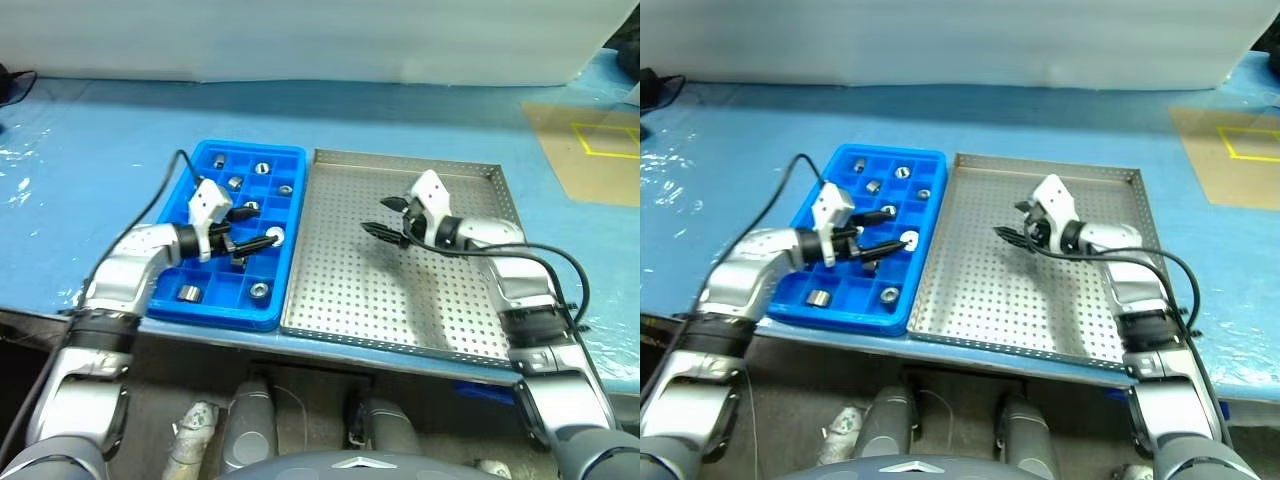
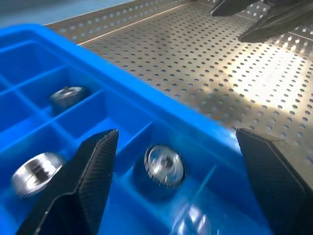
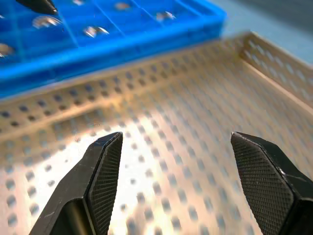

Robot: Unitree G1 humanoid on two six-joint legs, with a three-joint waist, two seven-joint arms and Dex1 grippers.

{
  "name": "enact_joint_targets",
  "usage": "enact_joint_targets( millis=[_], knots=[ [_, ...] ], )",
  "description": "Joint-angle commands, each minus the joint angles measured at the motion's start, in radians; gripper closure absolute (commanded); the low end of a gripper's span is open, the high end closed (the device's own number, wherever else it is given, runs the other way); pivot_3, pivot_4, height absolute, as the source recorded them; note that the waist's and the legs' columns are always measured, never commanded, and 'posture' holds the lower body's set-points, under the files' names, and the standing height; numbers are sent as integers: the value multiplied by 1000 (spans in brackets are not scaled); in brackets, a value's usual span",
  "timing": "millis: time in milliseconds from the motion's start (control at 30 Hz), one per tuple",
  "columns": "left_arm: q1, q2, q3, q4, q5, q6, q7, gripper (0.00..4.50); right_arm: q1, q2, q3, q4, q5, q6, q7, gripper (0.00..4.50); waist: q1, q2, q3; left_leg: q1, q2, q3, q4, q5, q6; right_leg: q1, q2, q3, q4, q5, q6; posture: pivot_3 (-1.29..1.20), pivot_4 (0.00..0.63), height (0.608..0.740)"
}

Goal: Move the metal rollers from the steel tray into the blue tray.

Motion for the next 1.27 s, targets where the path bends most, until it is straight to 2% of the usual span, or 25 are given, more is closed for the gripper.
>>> enact_joint_targets(
  millis=[33, 167, 400, 1267],
  knots=[
    [-68, -49, -6, 96, 37, -88, 4, 417, 34, 35, -46, -115, 27, 35, -100, 893, -19, 0, 0, 0, 0, 0, 0, 0, 0, 0, 0, 0, 0, 0, 0, -119, 150, 740],
    [-102, -79, -3, 154, 49, -120, -16, 417, 46, 65, -31, -152, 21, 51, -150, 893, -39, 0, 0, 1, 1, 1, 2, 0, 1, 0, 0, 0, 1, 0, -1, -132, 150, 740],
    [-132, -95, 4, 206, 58, -151, -33, 417, 7, 63, -40, -125, 24, 46, -174, 893, -33, 0, 0, 1, -1, 1, 5, -3, 5, 3, -2, 0, 0, -2, -5, -129, 150, 740],
    [-121, -127, 58, 162, 39, -151, 21, 417, -79, 87, -8, -31, 27, 0, -170, 893, -30, 0, 0, 2, -1, 1, 5, -4, 6, 5, -3, -1, -1, -2, -5, -68, 150, 740]
  ],
)
